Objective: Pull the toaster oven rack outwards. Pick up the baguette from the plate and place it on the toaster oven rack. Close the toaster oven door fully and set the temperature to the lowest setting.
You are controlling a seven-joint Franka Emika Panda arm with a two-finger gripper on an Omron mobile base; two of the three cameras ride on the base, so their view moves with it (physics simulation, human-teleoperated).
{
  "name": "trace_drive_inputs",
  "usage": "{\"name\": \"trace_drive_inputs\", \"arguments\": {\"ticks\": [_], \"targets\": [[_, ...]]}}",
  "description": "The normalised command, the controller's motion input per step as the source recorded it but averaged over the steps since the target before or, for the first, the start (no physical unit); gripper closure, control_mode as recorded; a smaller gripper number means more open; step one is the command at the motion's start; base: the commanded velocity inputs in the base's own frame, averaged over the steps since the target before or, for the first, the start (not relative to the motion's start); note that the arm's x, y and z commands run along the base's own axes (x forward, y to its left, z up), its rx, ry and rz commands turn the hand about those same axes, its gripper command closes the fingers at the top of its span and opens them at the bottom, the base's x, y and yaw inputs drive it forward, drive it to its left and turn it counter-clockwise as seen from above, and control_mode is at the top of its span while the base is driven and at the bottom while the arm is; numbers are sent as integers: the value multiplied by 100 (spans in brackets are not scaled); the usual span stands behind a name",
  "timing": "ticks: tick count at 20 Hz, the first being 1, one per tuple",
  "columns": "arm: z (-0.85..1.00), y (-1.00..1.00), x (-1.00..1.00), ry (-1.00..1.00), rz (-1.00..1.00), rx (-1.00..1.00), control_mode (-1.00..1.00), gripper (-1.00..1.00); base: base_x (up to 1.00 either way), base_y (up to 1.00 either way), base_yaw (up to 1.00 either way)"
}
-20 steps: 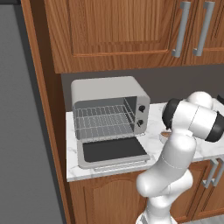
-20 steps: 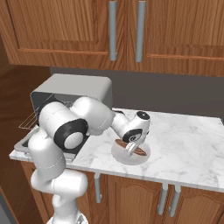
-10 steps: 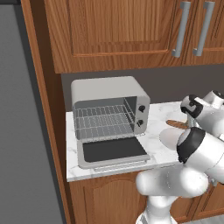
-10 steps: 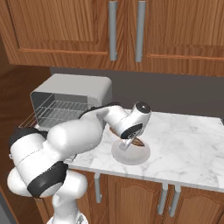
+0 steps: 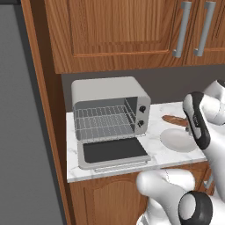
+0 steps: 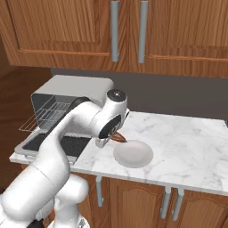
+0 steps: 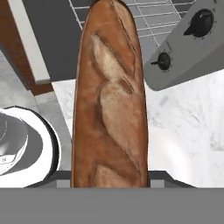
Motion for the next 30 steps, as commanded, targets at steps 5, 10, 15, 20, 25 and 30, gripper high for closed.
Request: {"name": "trace_drive_inputs", "arguments": {"ticks": [5,10,15,20,25,30], "targets": [[66,93,-55,0,7,0,-100,100,0,0,0],[28,100,12,0,9,-2,-100,100,0,0,0],[2,95,62,0,7,-3,-100,100,0,0,0],[0,68,68,0,2,-6,-100,100,0,0,0],[0,58,53,1,0,-7,-100,100,0,0,0],[-9,50,37,7,0,-6,-100,100,0,0,0]]}}
